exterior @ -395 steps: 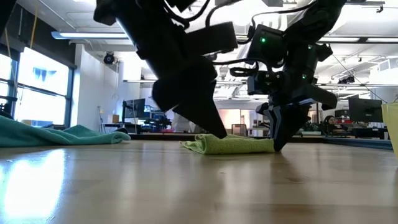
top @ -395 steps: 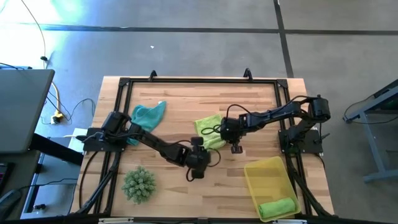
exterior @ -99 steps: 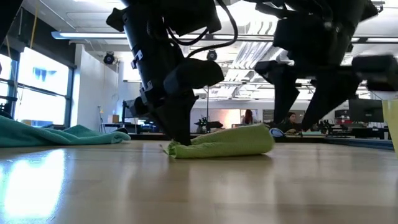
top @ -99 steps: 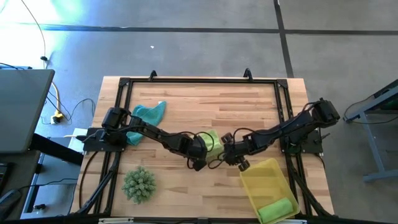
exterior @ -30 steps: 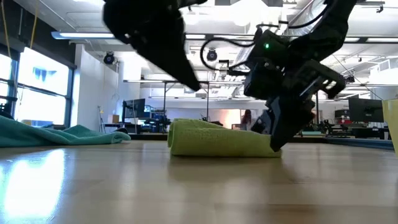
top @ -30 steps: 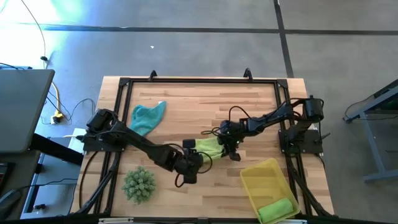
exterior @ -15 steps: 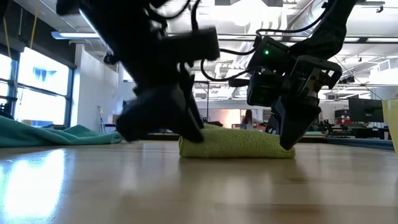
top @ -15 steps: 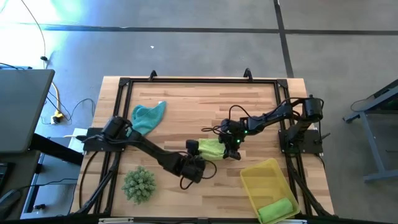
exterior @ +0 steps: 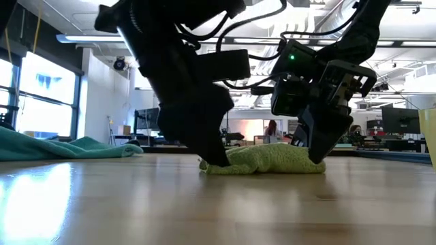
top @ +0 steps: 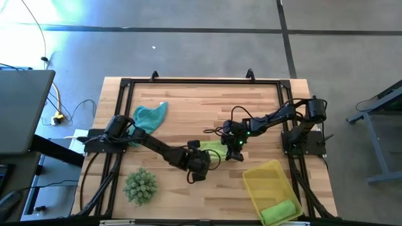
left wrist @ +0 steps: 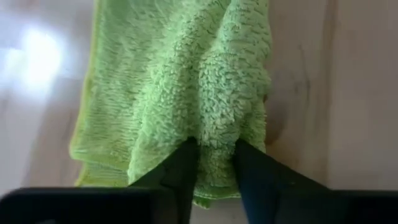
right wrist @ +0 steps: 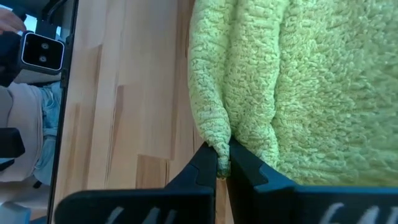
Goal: Roll microfiber towels into tight, uniform cylinder then place into a basket
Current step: Roll the light green microfiber cloth
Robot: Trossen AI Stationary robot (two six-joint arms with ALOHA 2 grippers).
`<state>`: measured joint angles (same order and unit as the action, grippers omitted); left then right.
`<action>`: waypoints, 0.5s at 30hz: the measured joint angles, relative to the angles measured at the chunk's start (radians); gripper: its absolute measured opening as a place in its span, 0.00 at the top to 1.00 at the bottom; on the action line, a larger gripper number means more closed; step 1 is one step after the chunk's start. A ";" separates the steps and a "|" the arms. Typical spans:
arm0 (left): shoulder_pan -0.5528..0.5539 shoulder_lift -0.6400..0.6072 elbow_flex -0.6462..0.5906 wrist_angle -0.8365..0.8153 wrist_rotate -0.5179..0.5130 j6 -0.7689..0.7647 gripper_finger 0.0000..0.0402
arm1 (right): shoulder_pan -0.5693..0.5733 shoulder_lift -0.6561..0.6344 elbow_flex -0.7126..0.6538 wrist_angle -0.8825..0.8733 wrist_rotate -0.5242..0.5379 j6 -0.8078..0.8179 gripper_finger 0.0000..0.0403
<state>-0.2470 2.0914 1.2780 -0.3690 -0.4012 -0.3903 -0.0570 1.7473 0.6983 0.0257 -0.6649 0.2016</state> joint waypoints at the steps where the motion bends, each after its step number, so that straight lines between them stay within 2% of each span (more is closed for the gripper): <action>1: 0.002 0.000 0.000 -0.001 0.024 -0.010 0.80 | 0.000 0.000 0.000 0.000 0.000 0.000 1.00; 4: 0.002 -0.003 0.000 0.000 0.075 -0.018 0.93 | -0.006 0.000 0.000 -0.001 -0.003 -0.006 1.00; 6: 0.002 -0.016 -0.001 0.000 0.128 -0.021 0.98 | -0.008 0.000 0.001 -0.007 -0.006 -0.025 1.00; 10: 0.017 -0.054 -0.005 0.012 0.249 -0.020 0.97 | -0.010 -0.001 0.002 -0.005 -0.022 -0.049 1.00; 15: 0.049 -0.078 -0.007 0.066 0.461 -0.044 0.99 | -0.008 -0.001 0.003 0.002 -0.048 -0.062 1.00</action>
<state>-0.1976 2.0132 1.2713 -0.3028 0.0597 -0.4342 -0.0655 1.7466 0.7013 0.0274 -0.7128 0.1395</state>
